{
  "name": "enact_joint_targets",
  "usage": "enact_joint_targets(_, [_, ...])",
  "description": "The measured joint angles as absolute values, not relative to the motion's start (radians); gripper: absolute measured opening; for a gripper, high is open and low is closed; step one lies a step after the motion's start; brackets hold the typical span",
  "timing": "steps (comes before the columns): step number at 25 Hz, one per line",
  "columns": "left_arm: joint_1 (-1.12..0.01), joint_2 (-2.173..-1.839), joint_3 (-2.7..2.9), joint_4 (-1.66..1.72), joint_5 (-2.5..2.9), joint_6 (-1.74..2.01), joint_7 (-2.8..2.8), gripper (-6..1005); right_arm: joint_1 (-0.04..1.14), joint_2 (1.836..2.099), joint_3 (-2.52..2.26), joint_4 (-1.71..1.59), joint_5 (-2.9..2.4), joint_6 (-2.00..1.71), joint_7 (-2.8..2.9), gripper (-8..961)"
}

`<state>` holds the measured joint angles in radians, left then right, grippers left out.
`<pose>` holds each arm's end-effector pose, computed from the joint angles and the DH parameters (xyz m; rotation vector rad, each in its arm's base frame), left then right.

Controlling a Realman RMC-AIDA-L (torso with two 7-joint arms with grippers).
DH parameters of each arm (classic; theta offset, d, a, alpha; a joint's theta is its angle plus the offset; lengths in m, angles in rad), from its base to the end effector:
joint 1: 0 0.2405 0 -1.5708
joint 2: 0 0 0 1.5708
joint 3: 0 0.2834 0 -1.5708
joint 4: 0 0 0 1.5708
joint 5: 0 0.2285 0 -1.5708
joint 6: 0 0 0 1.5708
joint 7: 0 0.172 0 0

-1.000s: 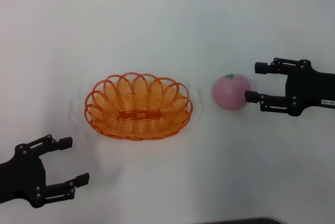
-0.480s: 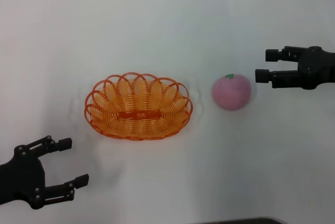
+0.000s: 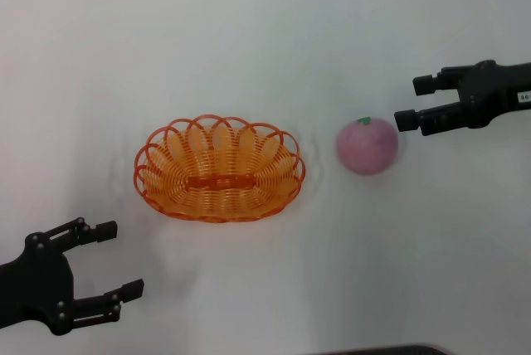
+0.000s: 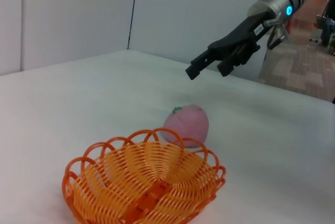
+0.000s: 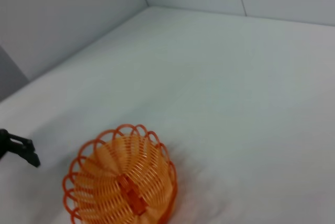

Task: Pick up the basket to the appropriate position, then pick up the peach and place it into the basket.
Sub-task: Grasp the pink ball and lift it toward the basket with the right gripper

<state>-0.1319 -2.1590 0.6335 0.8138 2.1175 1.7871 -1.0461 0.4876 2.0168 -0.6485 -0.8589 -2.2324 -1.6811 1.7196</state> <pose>-0.3616 0.2120 -0.0425 -2.7578 -0.5354 -0.6268 0.3188 0.3523 0.0161 -2.7340 0.9669 0.3849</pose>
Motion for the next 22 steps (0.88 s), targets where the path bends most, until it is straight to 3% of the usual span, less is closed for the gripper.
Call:
enact_joint_targets(7, [-0.131,-2.162,0.634,0.813,2.118,1.786,-1.046,860,0.563,2.033,-0.717,-0.930,-2.358,-1.679,1.750,941])
enact_joint_targets(10, [-0.130,-2.161,0.634,0.812,2.118,1.780,-1.045,860,0.596,2.062,-0.760,-0.989,-2.430,-1.675,1.768,935])
enact_joint_targets(13, [-0.130,-2.161,0.634,0.812,2.120,1.779,-1.044,860,0.607,2.073,-0.781,-1.016,-2.447,-1.674,1.780,928])
enact_joint_targets(22, [-0.127,-2.161,0.633,0.814,2.115,1.779,-1.045,859,0.667,2.088,-0.933,-1.031,-2.526,-1.632,1.871,909])
